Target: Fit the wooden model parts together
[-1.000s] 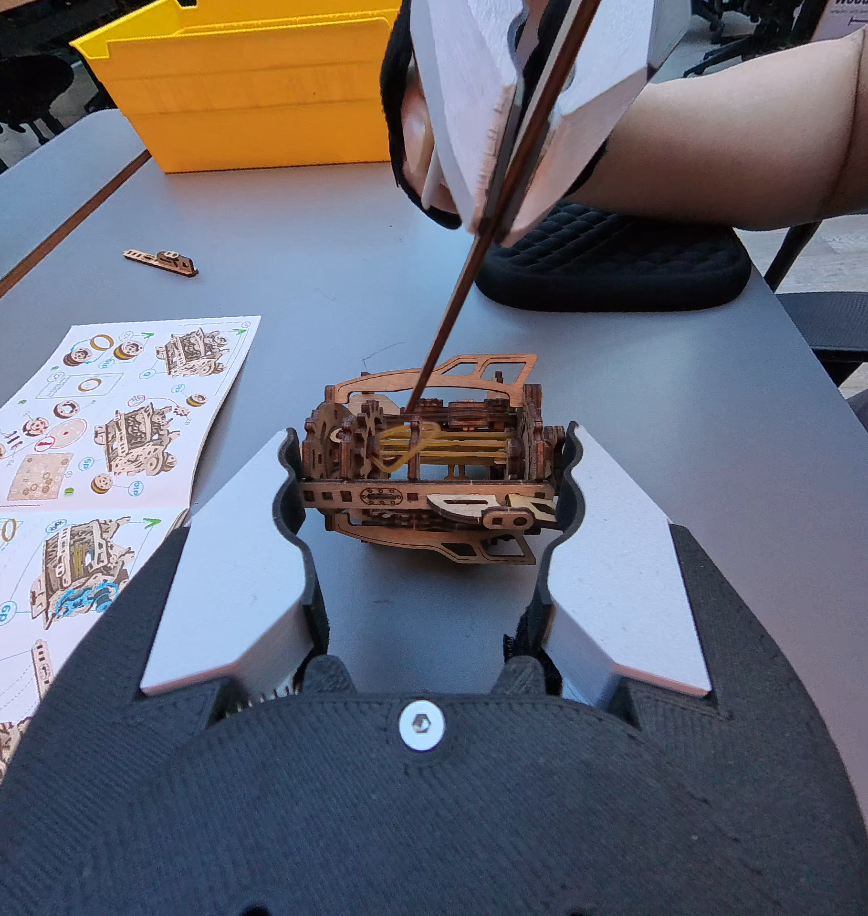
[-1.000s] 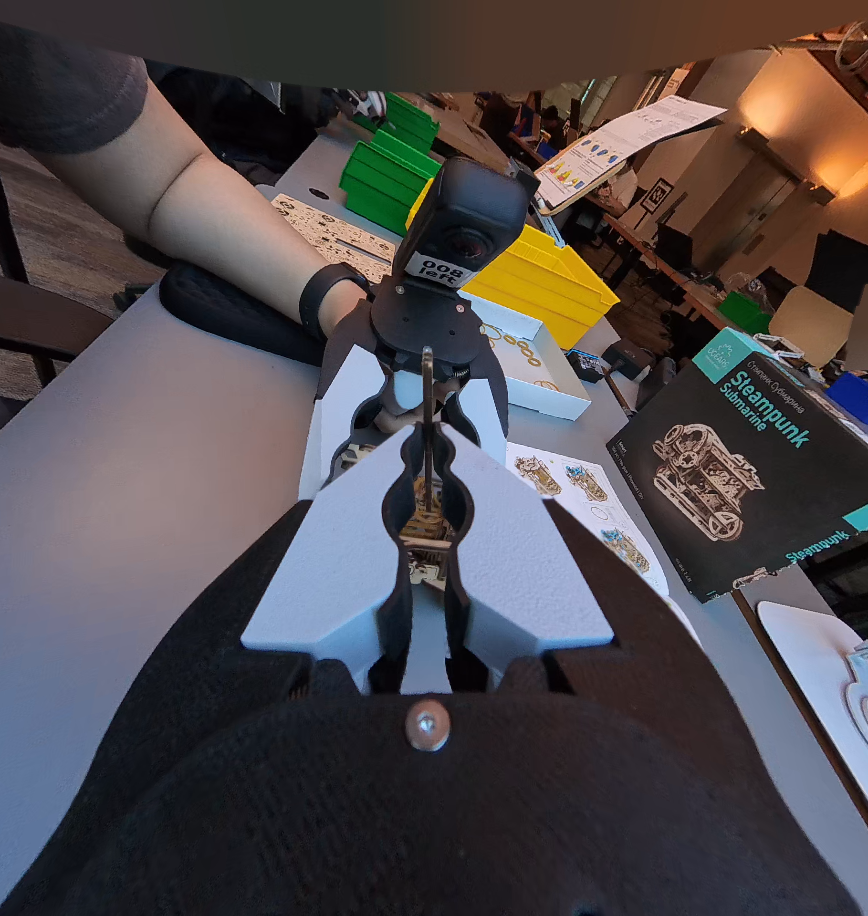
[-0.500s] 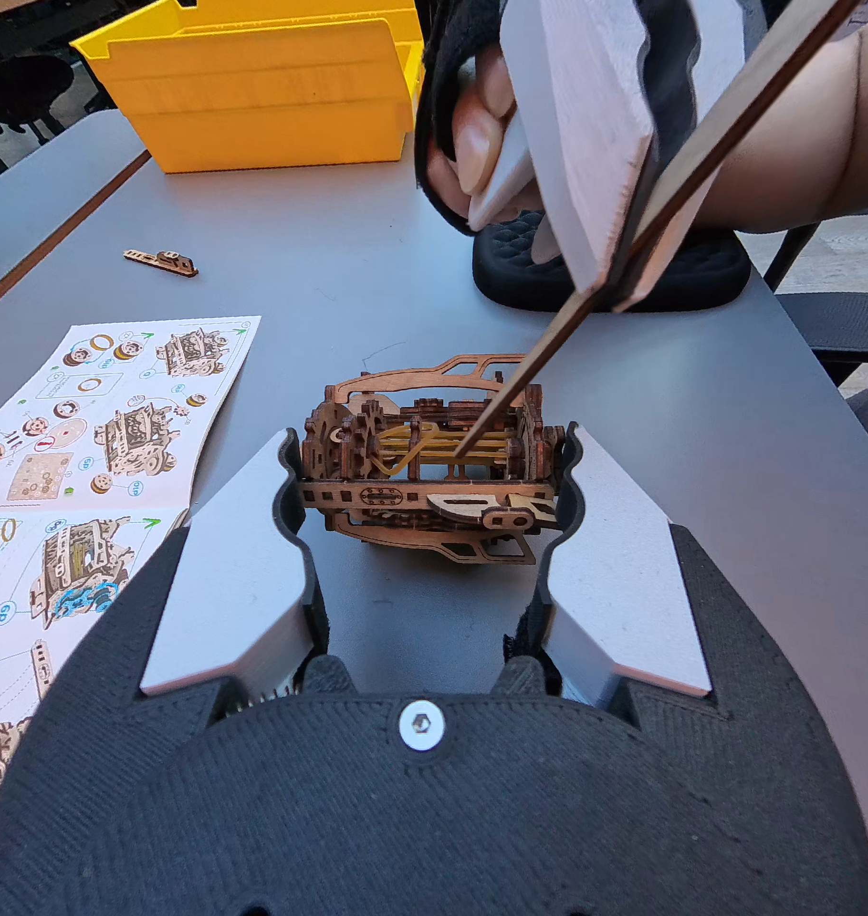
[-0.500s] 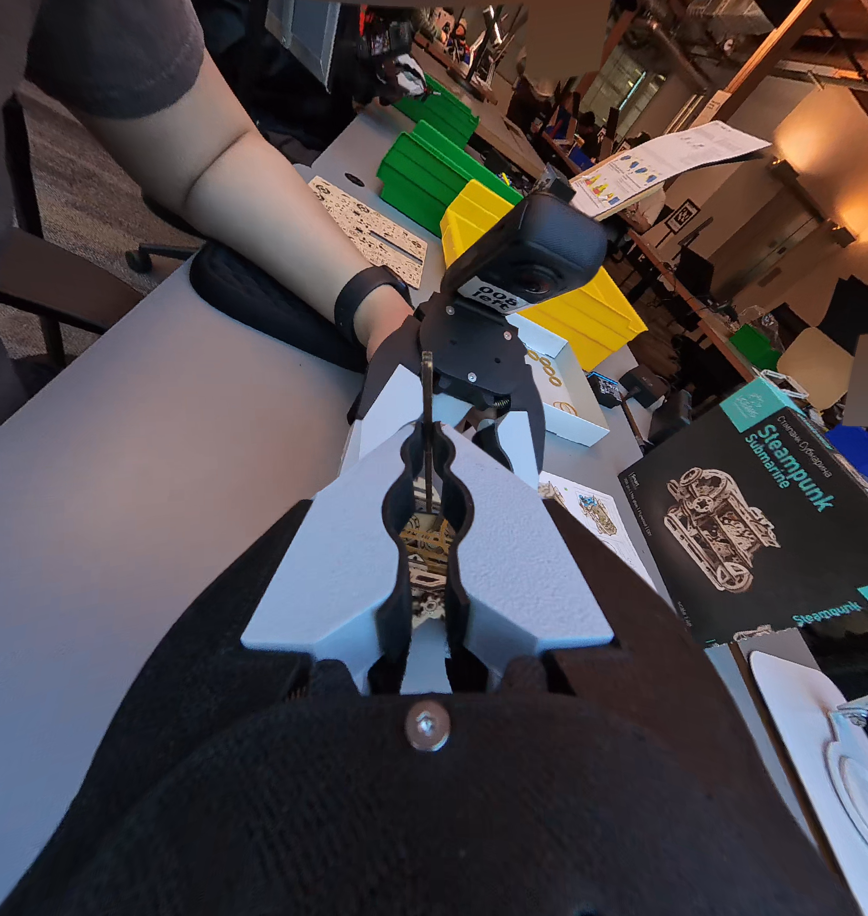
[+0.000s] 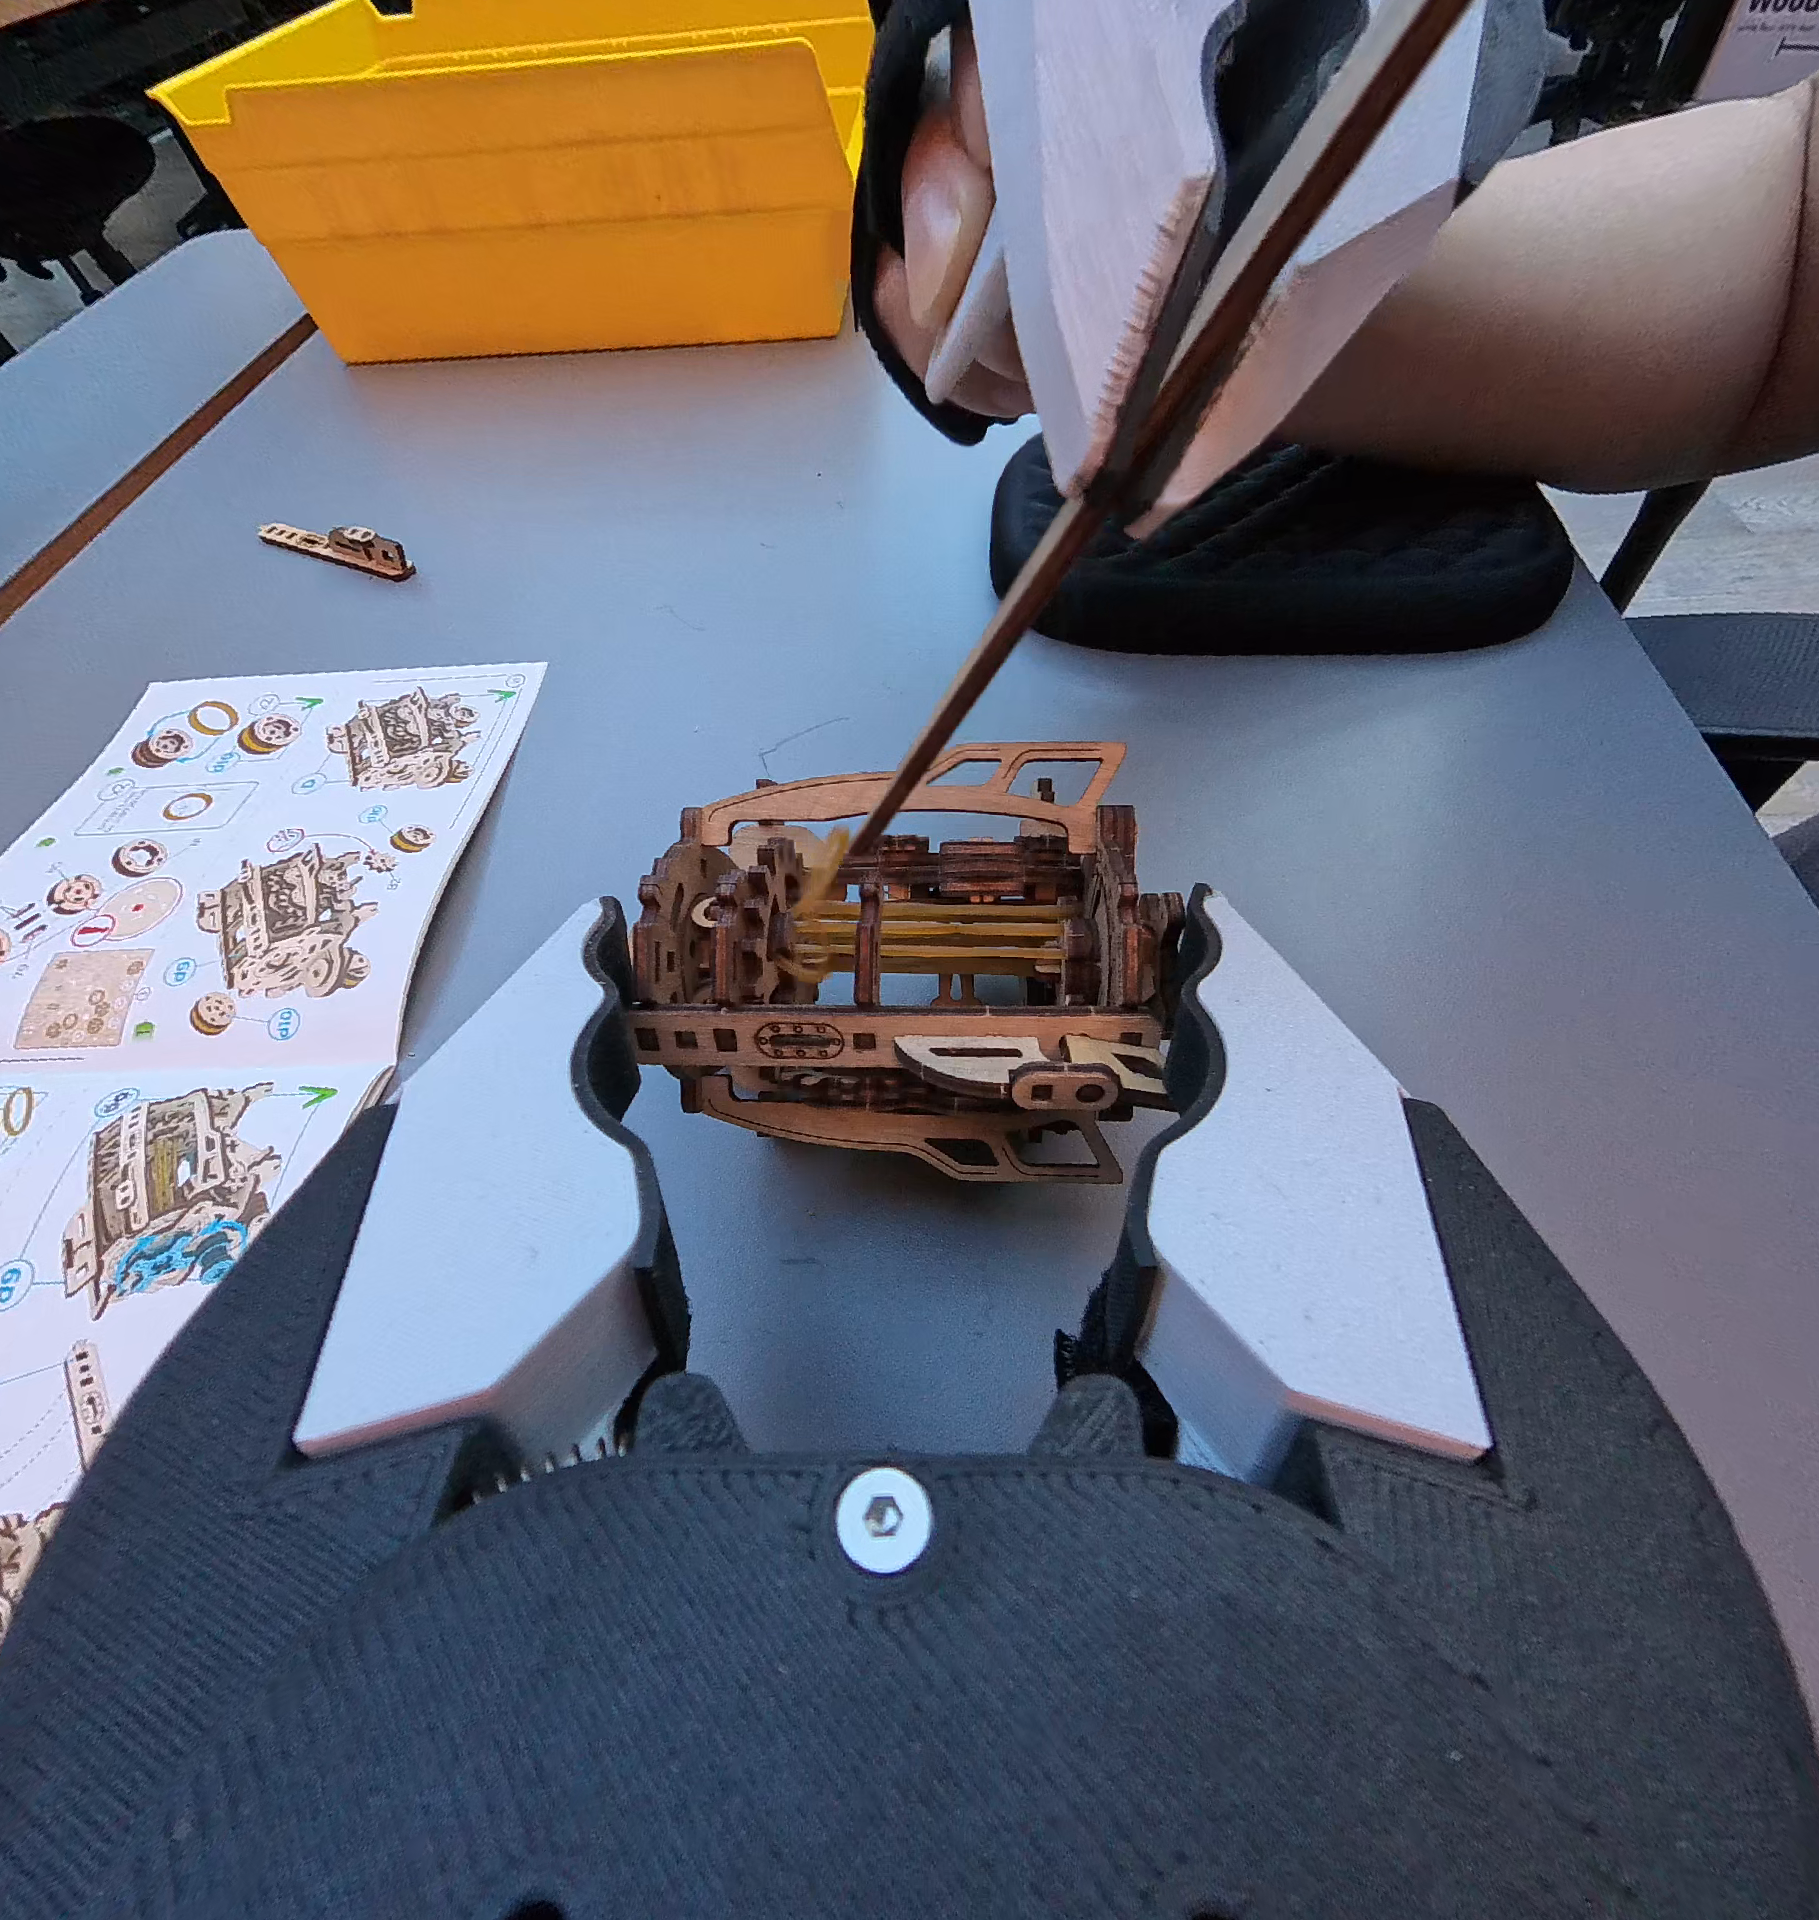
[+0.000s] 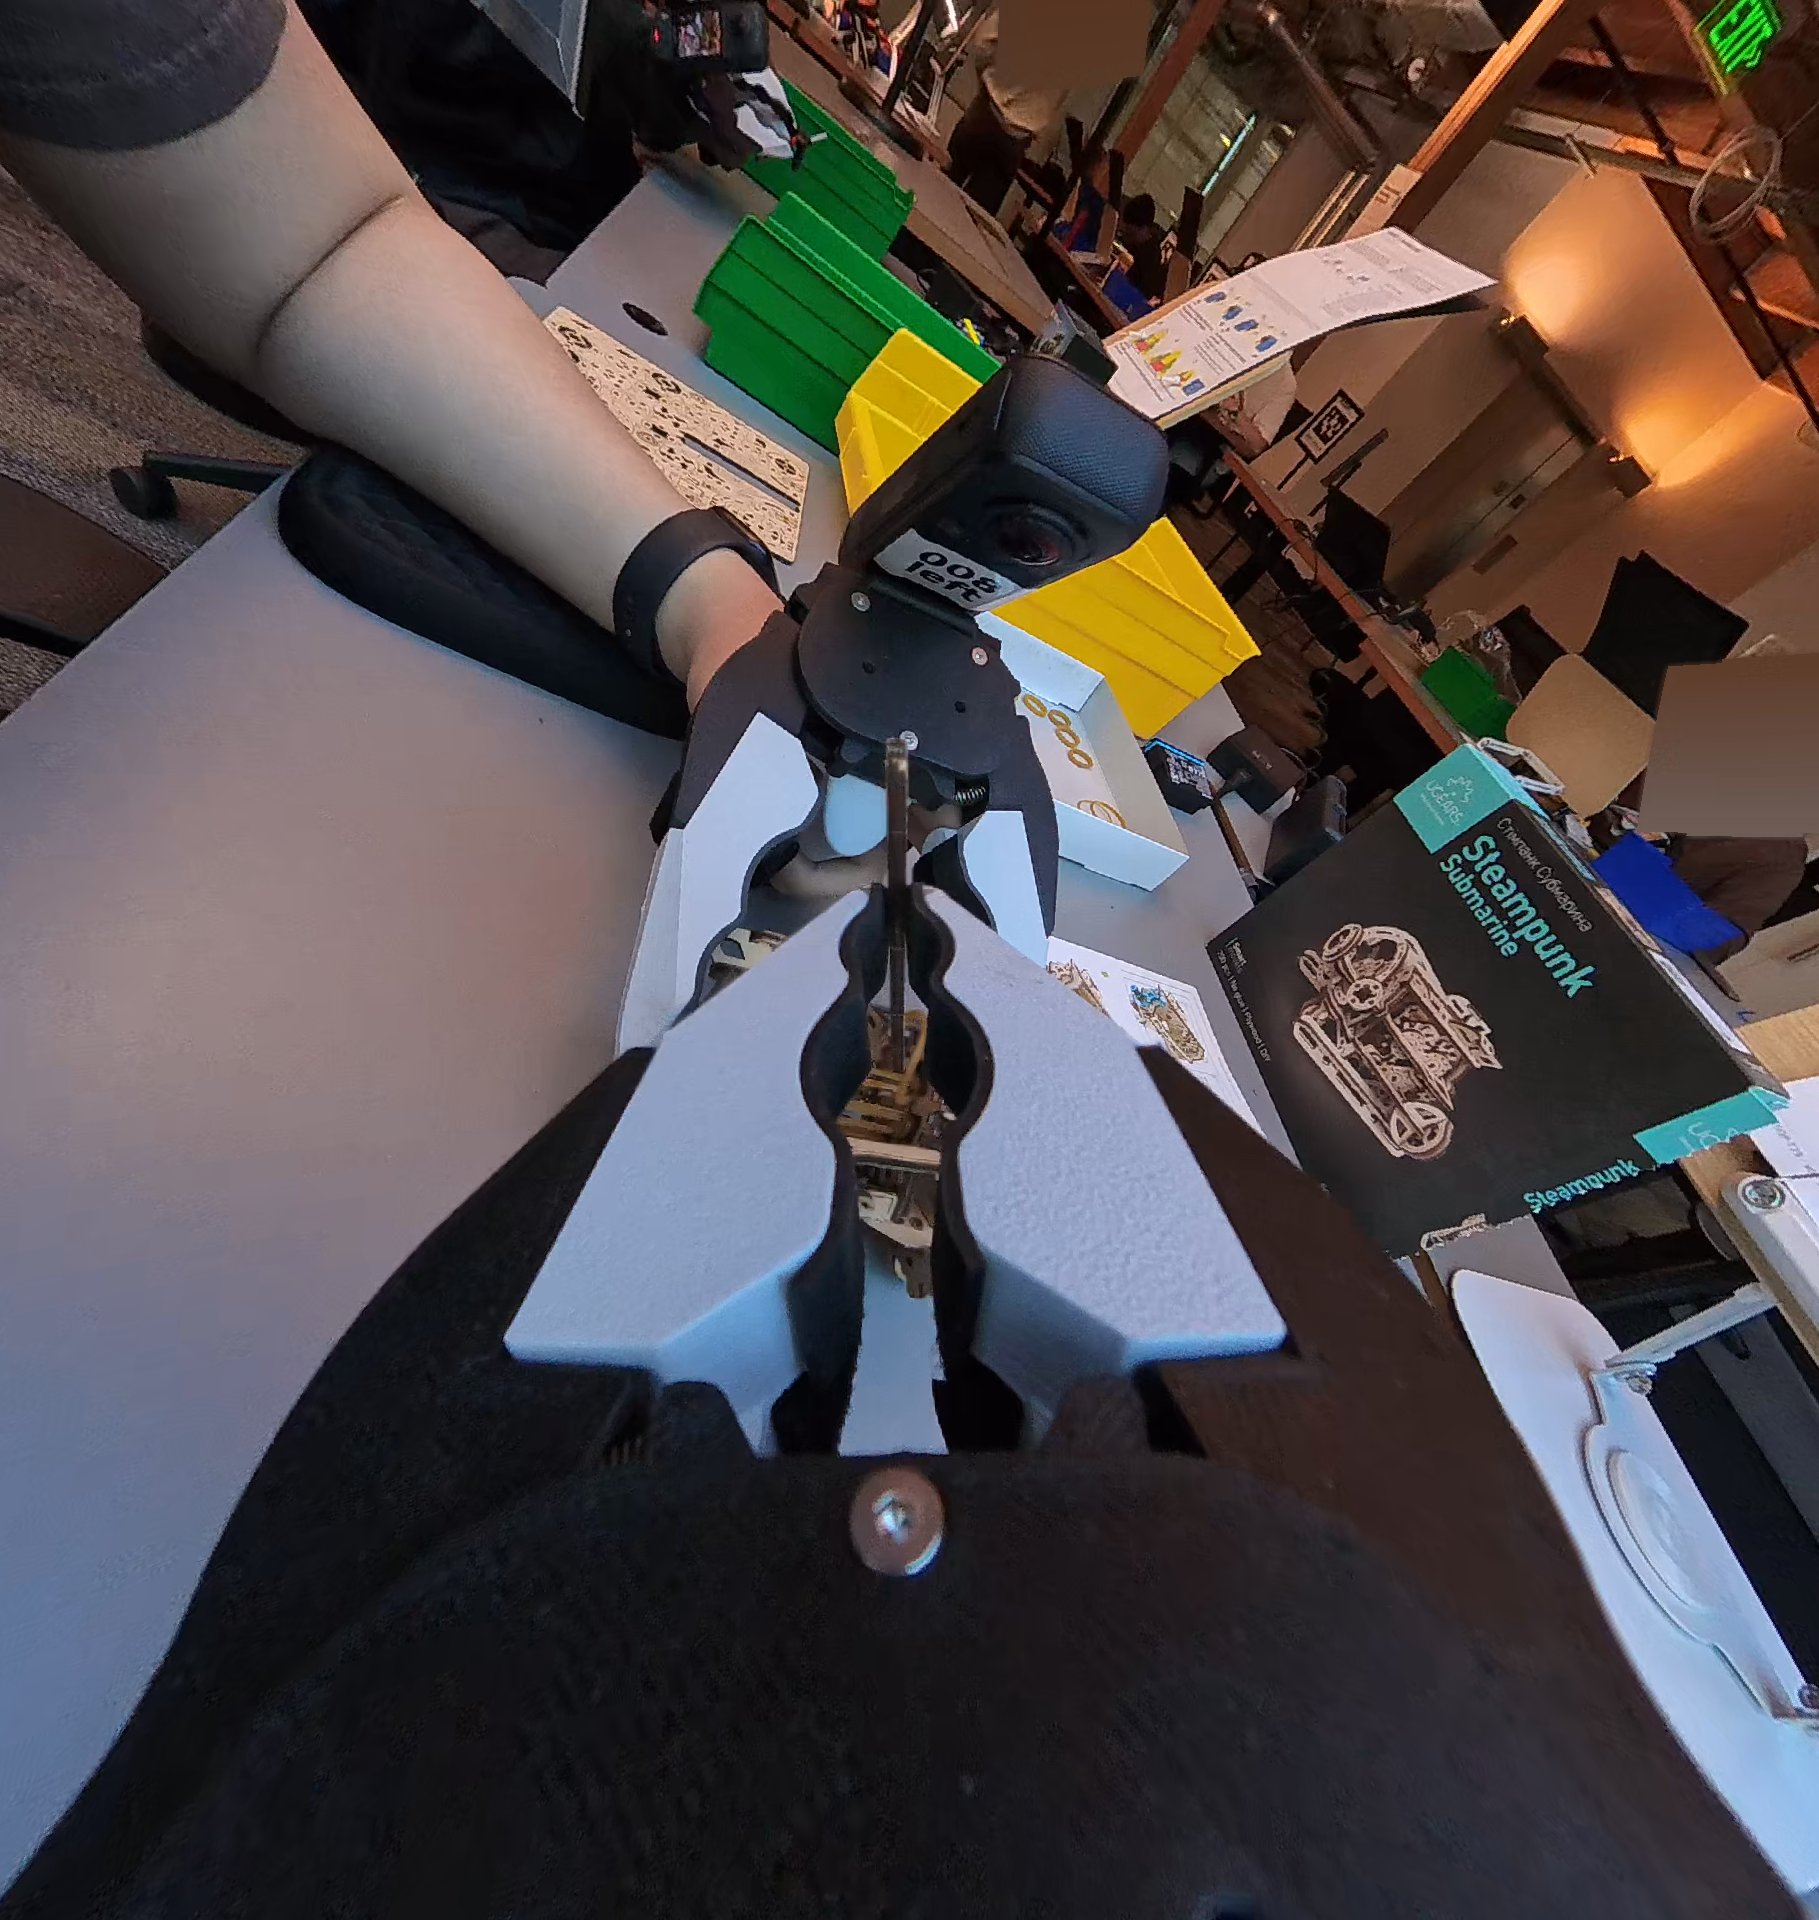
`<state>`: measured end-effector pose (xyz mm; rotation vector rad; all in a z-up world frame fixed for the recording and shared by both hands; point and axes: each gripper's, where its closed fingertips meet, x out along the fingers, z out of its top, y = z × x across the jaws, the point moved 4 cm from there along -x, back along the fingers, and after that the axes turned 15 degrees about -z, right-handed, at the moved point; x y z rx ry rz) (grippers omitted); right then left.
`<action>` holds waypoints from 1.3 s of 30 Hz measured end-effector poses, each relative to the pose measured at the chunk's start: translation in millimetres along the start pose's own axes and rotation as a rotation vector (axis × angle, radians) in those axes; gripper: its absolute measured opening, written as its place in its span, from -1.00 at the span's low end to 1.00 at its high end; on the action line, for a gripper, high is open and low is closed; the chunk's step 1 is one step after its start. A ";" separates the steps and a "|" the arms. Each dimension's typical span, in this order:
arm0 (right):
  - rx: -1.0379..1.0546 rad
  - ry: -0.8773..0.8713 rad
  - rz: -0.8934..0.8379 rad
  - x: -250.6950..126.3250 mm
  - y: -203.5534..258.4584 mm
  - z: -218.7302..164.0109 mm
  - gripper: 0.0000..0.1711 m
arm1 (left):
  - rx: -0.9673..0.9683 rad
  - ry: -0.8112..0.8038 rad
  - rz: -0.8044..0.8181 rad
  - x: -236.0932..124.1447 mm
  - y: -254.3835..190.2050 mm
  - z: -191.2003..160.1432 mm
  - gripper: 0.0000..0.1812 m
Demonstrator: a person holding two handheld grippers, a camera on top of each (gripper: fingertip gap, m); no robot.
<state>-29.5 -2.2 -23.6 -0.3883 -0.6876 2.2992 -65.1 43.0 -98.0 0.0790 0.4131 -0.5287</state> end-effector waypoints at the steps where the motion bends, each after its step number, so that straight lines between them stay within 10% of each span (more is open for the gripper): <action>1: 0.002 0.002 -0.001 -0.2 -0.5 -0.5 -1.00 | 0.000 0.000 0.000 0.0 0.1 0.0 0.14; 39: 0.151 0.011 0.066 -0.7 11.5 -11.5 -1.00 | 0.000 0.000 -0.001 -0.1 0.1 0.2 0.14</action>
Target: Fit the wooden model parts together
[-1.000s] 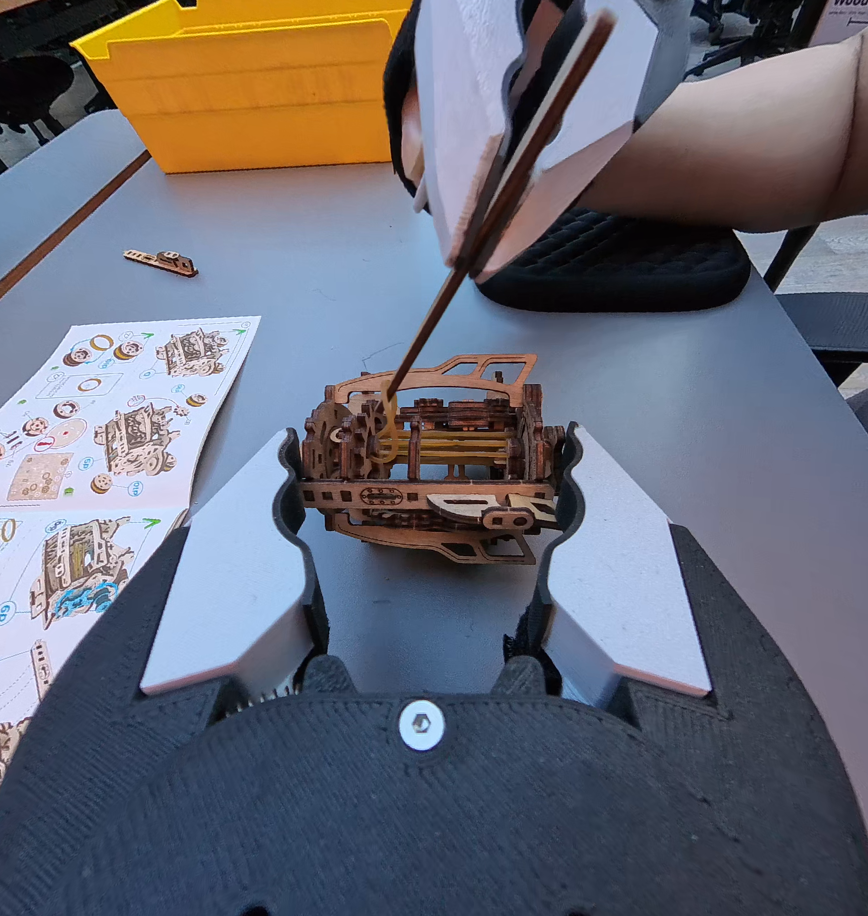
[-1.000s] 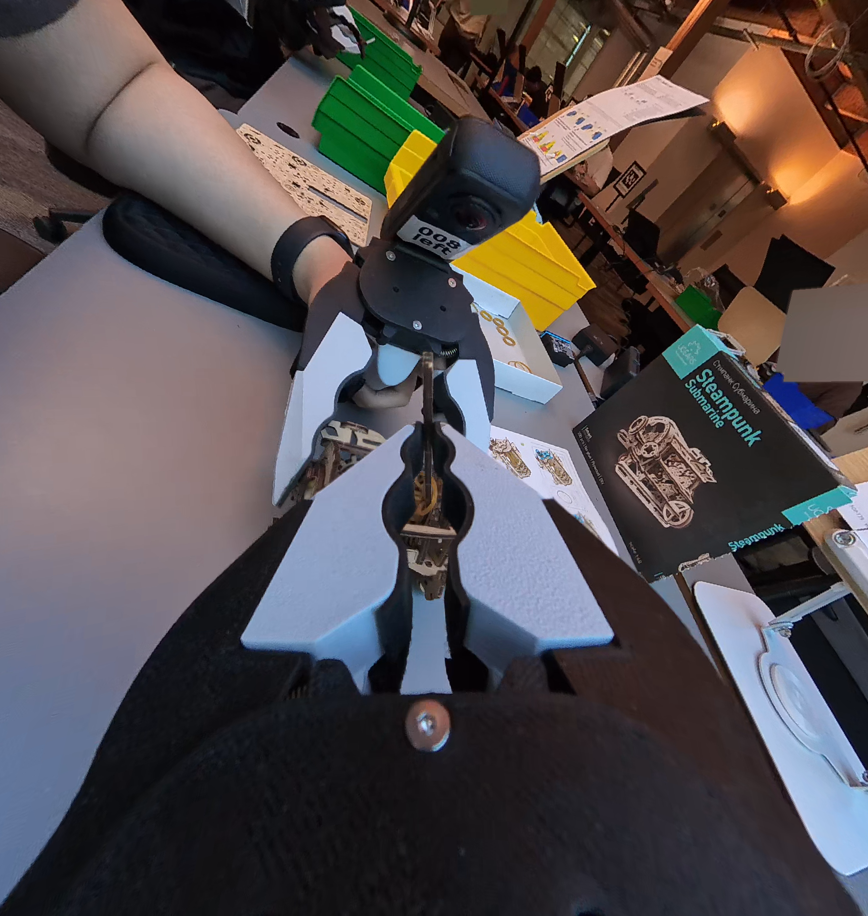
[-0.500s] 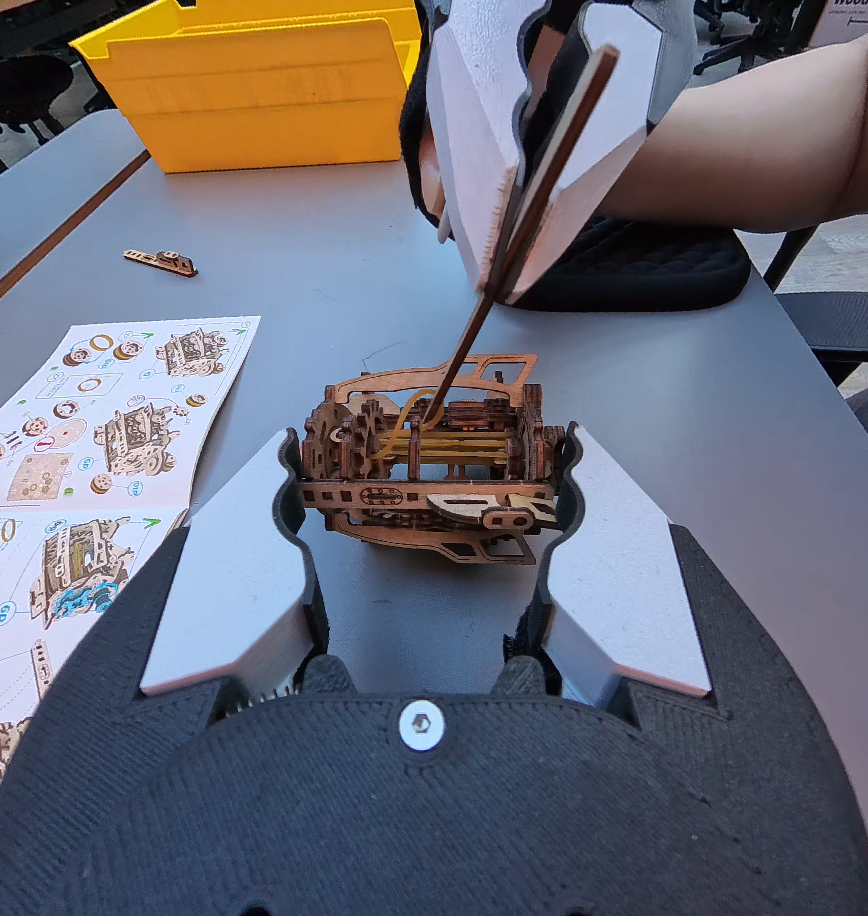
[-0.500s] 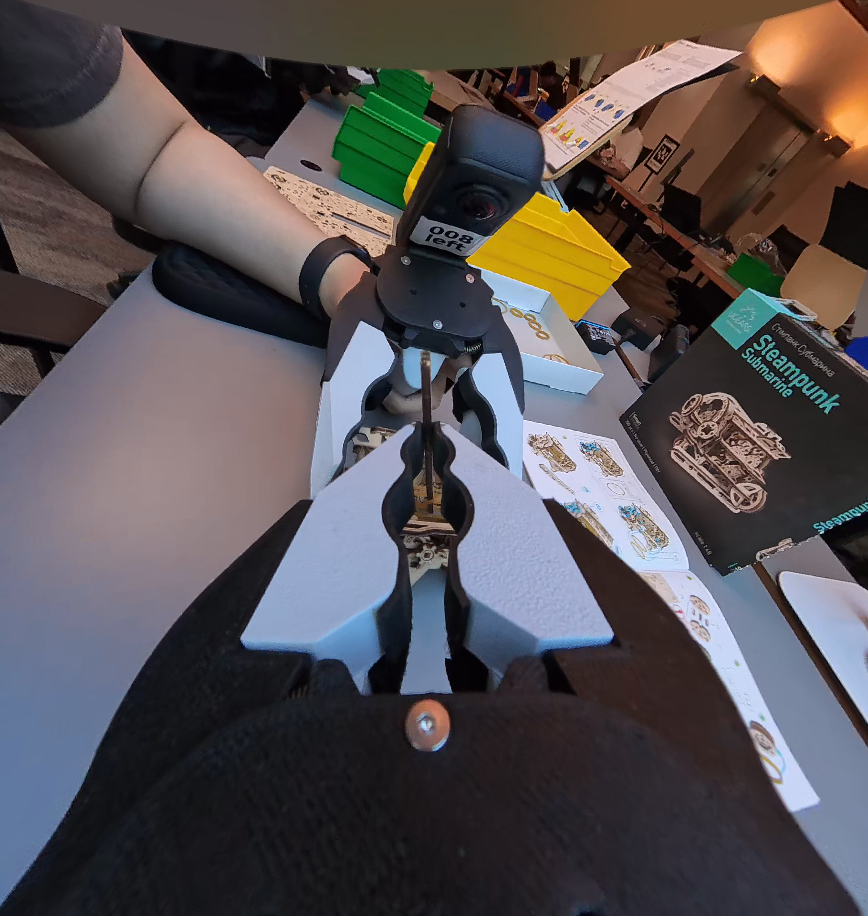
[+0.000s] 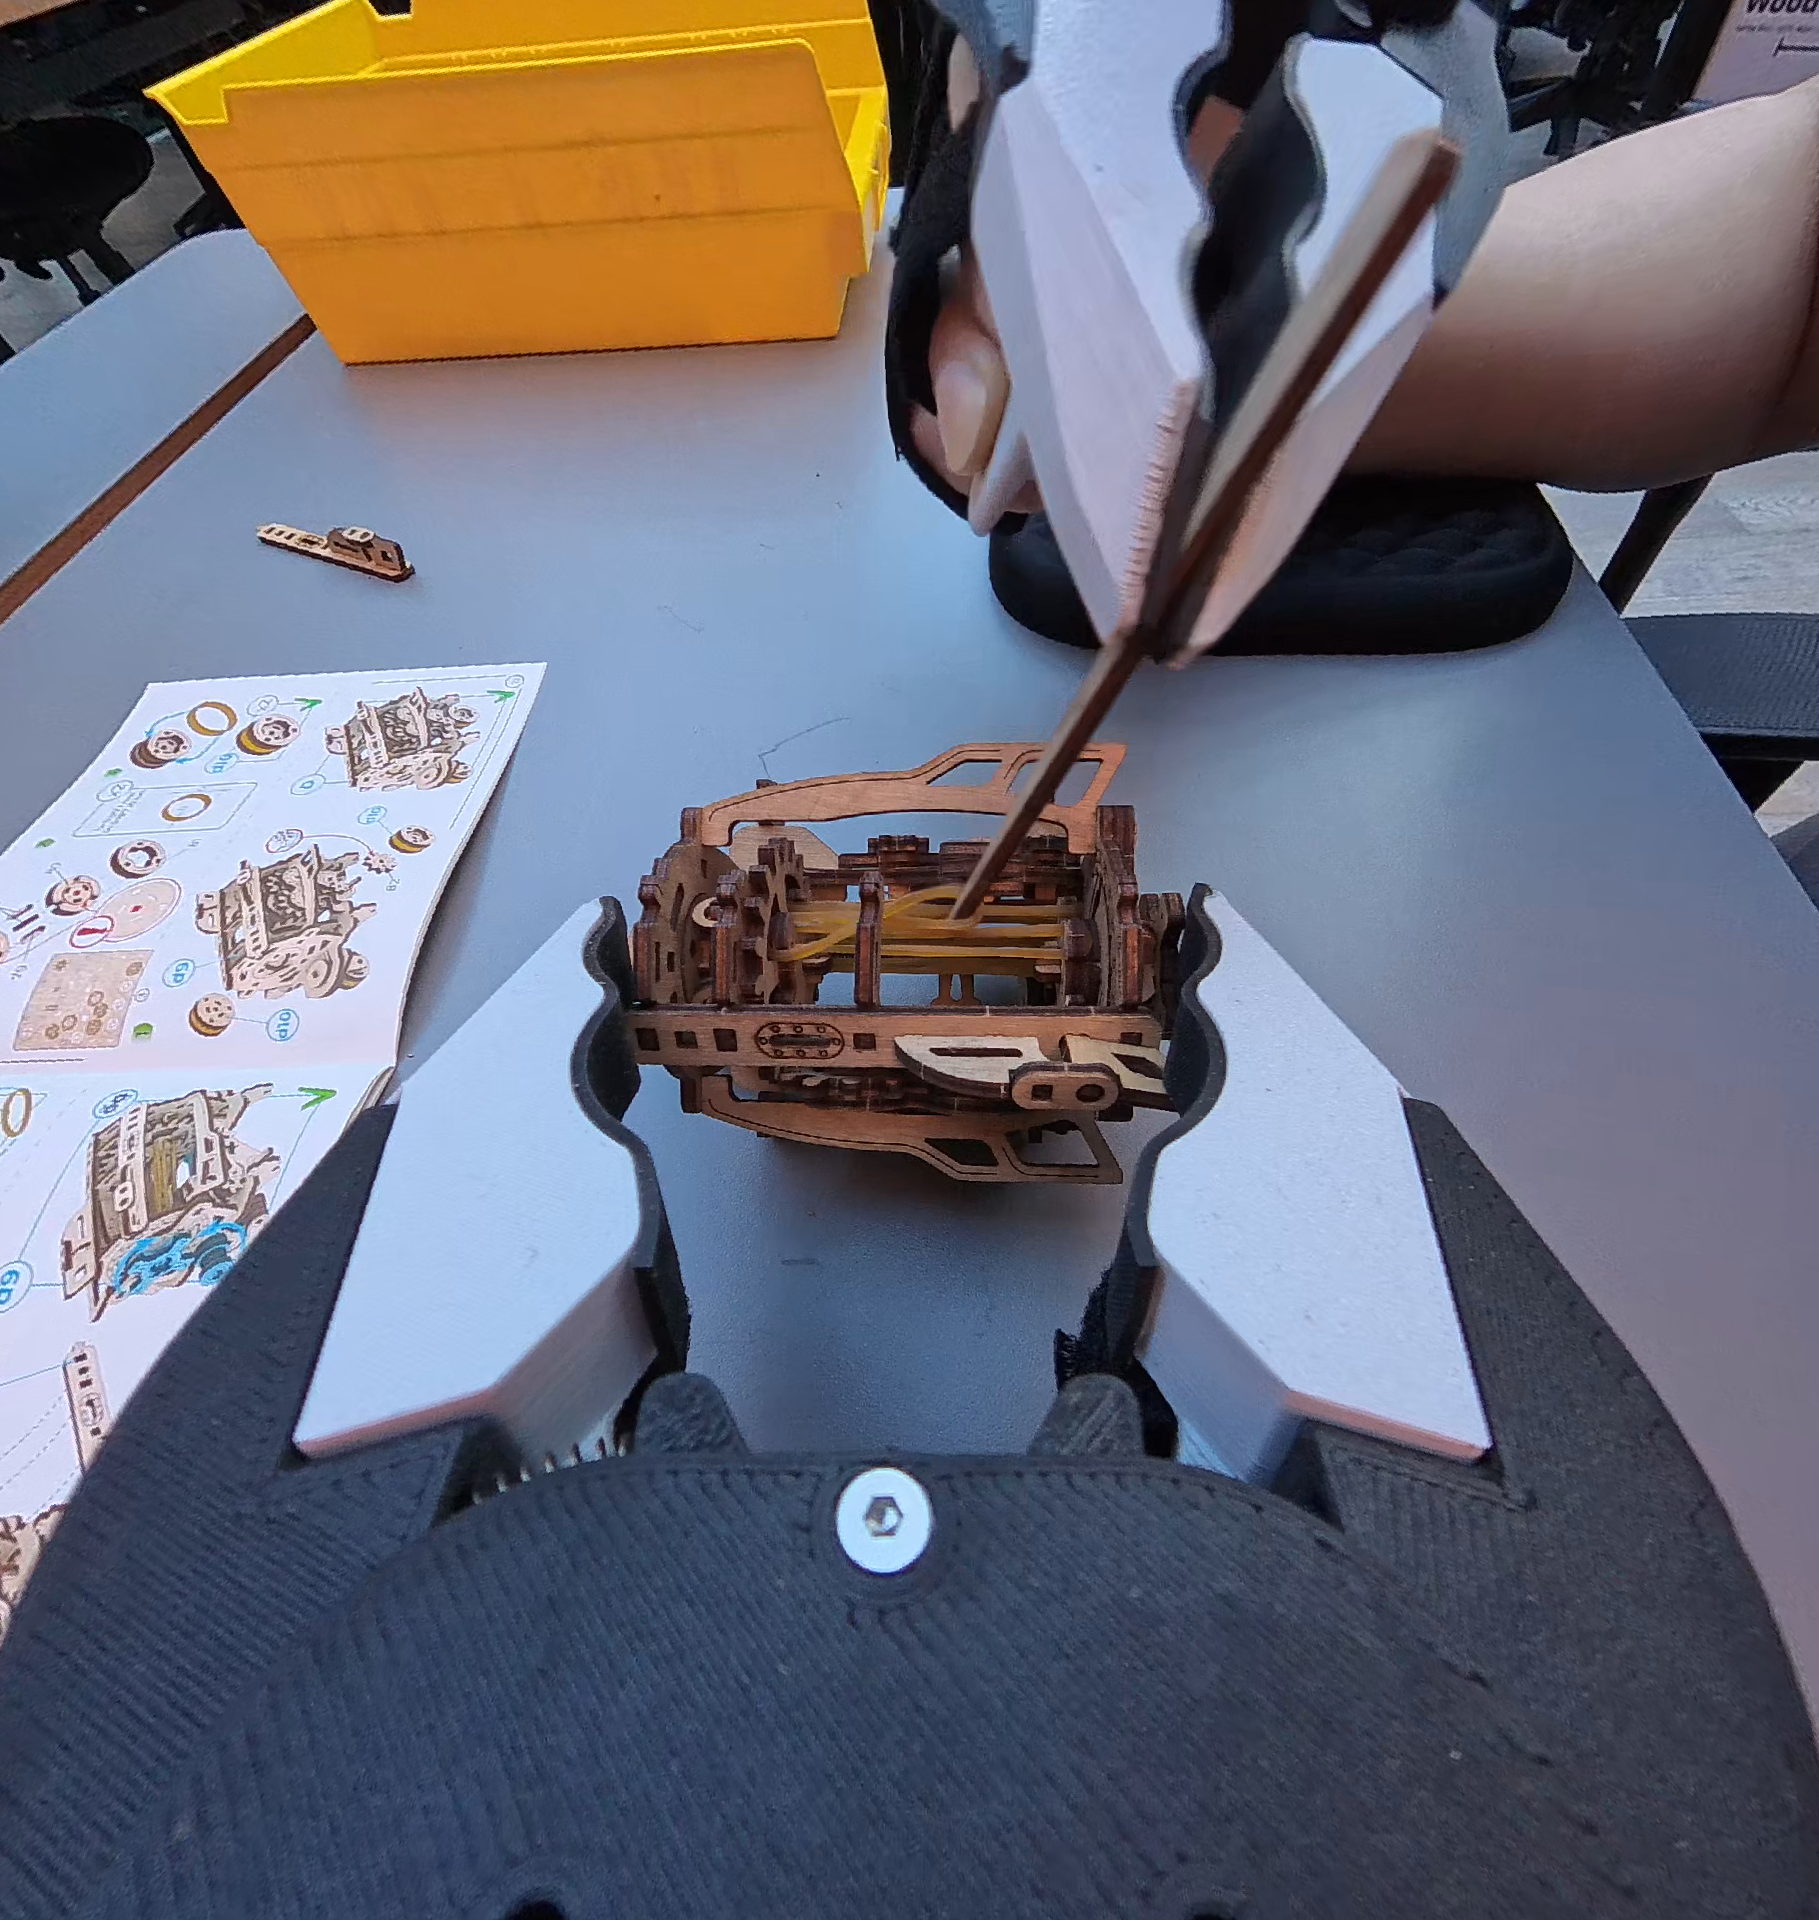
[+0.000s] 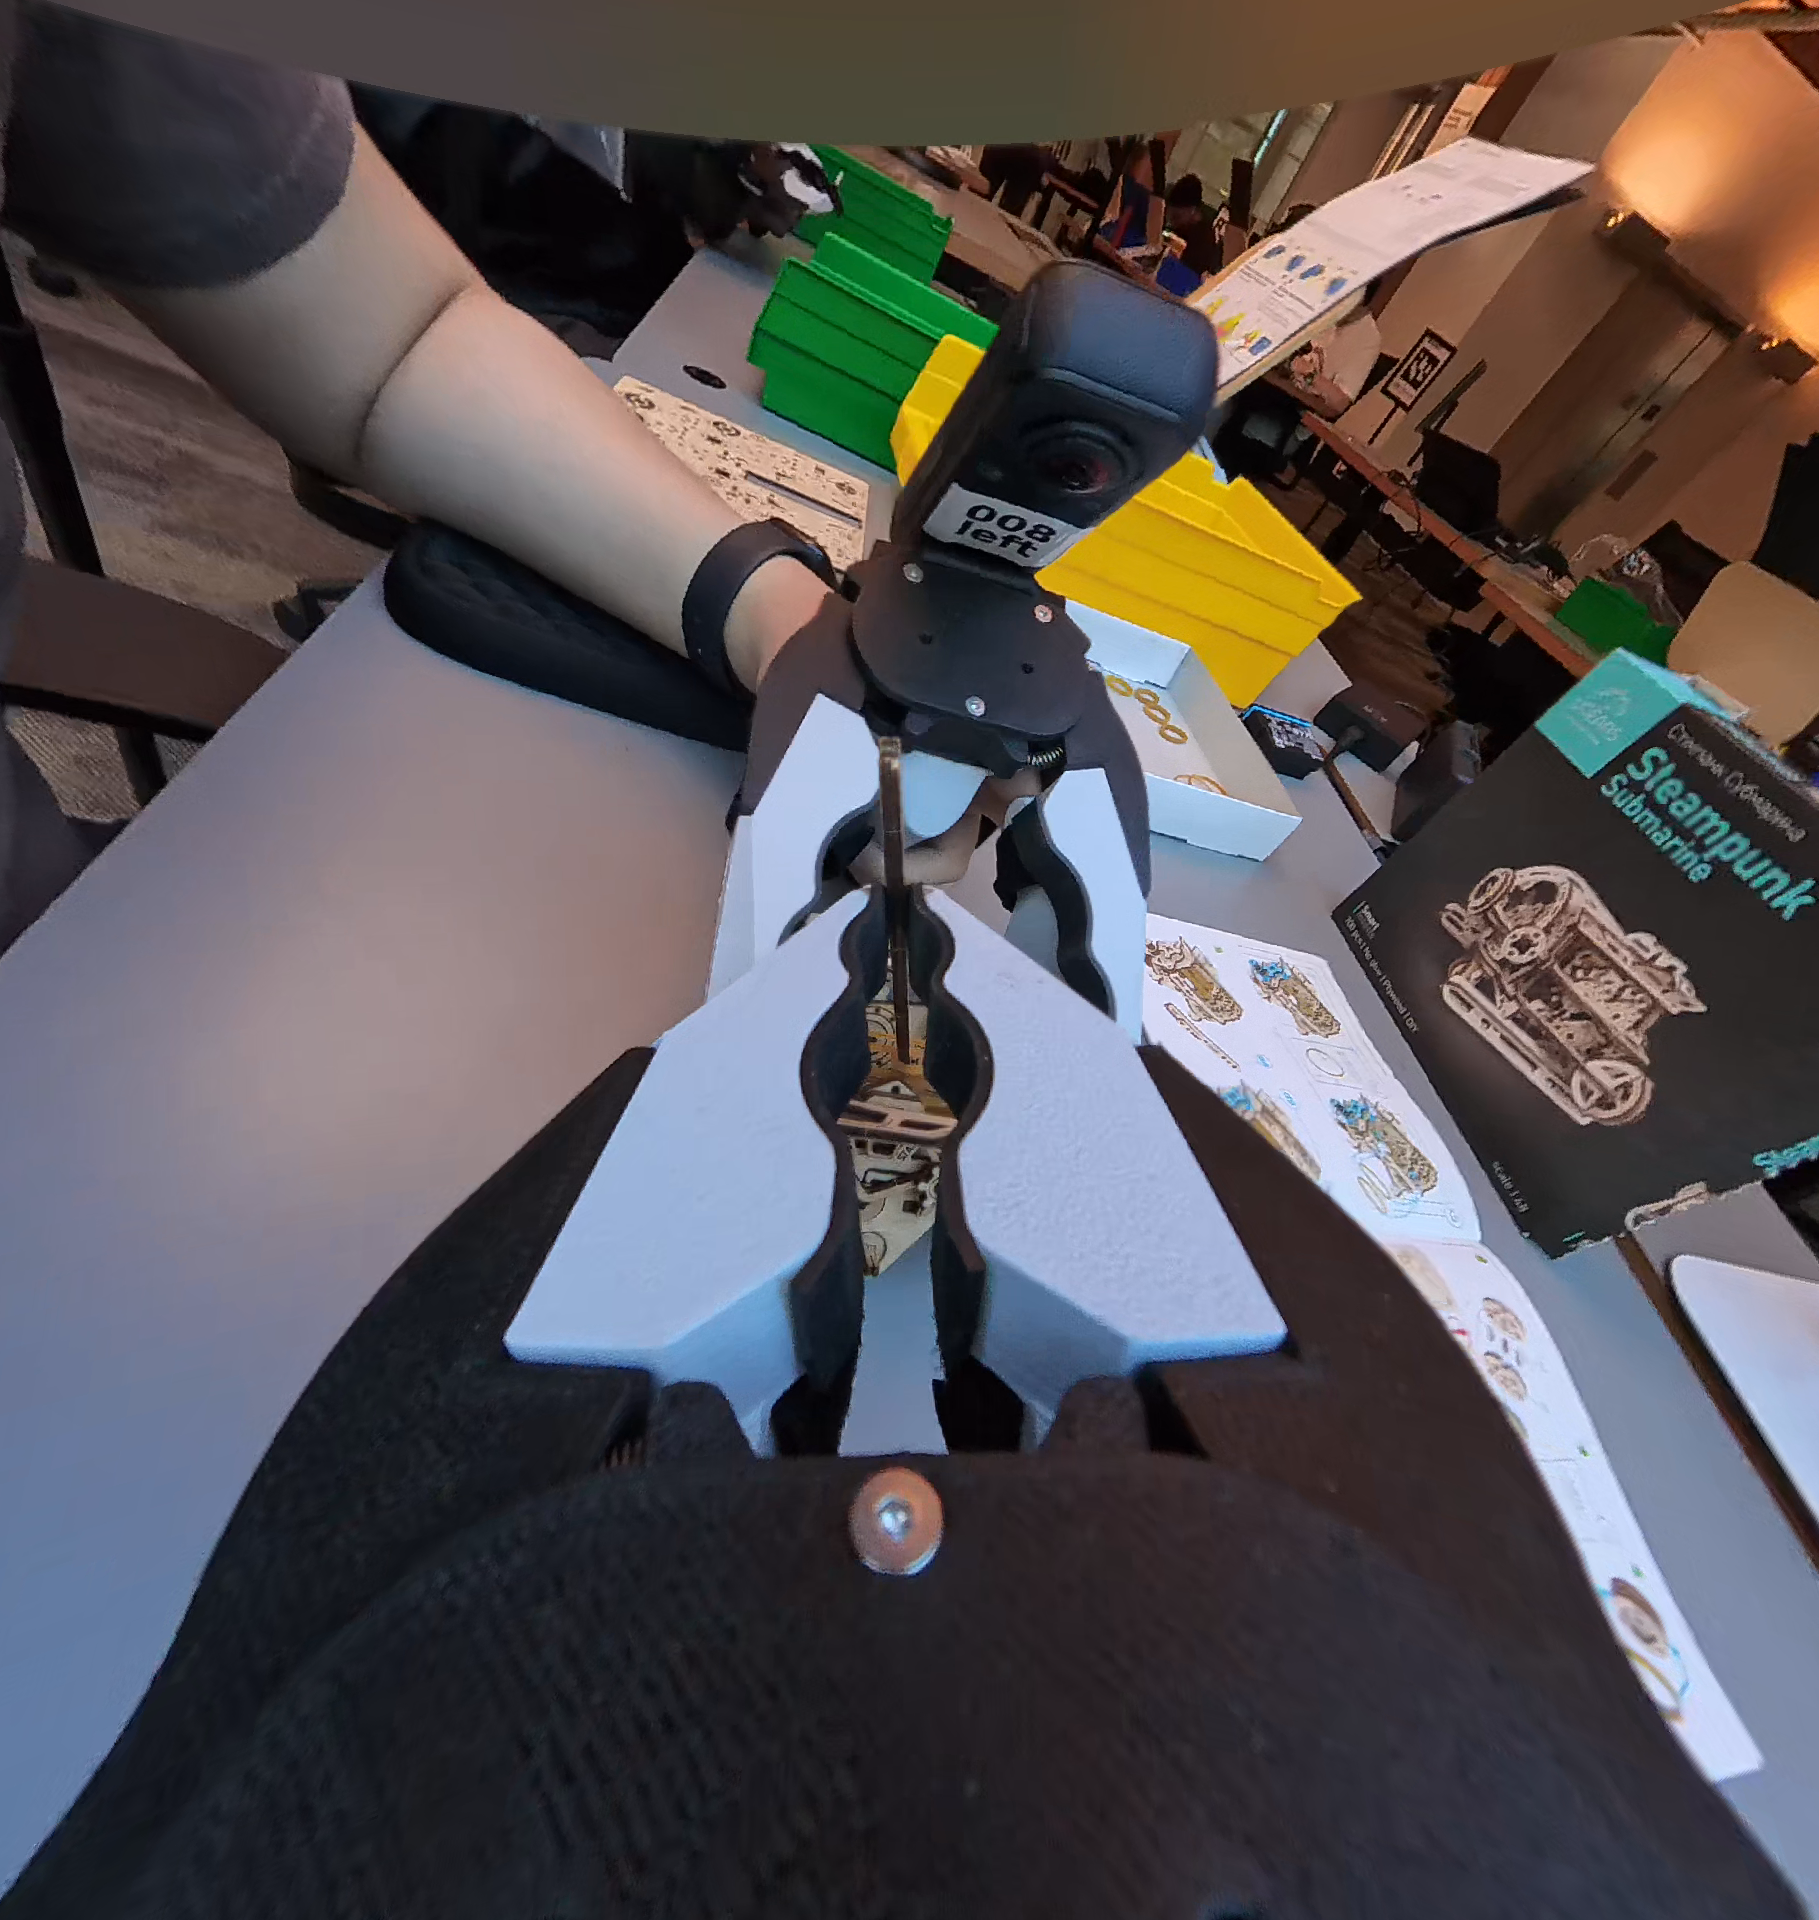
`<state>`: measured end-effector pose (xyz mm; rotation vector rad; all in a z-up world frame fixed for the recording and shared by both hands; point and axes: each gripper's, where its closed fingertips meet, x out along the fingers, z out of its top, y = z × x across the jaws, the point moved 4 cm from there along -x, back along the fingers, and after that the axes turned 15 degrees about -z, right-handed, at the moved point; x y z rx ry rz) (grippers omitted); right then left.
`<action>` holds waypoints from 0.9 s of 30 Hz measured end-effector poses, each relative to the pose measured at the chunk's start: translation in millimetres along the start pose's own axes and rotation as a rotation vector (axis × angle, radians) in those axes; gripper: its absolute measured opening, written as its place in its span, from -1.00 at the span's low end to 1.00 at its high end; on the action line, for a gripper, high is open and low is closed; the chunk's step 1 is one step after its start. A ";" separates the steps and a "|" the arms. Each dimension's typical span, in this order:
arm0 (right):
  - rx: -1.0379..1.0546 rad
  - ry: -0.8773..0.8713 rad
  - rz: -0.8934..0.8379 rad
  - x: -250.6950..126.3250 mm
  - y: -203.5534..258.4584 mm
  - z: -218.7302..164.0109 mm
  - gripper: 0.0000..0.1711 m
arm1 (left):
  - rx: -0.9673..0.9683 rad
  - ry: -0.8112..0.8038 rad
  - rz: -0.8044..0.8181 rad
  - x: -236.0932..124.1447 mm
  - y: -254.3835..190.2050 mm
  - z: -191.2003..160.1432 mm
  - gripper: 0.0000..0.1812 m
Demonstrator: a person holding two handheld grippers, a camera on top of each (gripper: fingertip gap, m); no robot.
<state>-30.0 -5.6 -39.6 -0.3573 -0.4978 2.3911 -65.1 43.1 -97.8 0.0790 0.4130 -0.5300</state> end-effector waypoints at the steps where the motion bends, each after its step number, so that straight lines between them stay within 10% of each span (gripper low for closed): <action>1: -0.032 0.002 0.002 0.4 2.9 0.8 -1.00 | 0.000 0.000 0.000 -0.1 -0.1 0.0 0.14; 13: -0.502 0.083 -0.020 9.0 33.8 -0.4 -0.99 | 0.000 0.000 0.000 0.0 -0.1 0.0 0.14; 27: -0.200 -0.077 -0.011 -5.3 15.1 24.8 -1.00 | -0.001 -0.002 0.000 -0.1 0.1 0.0 0.14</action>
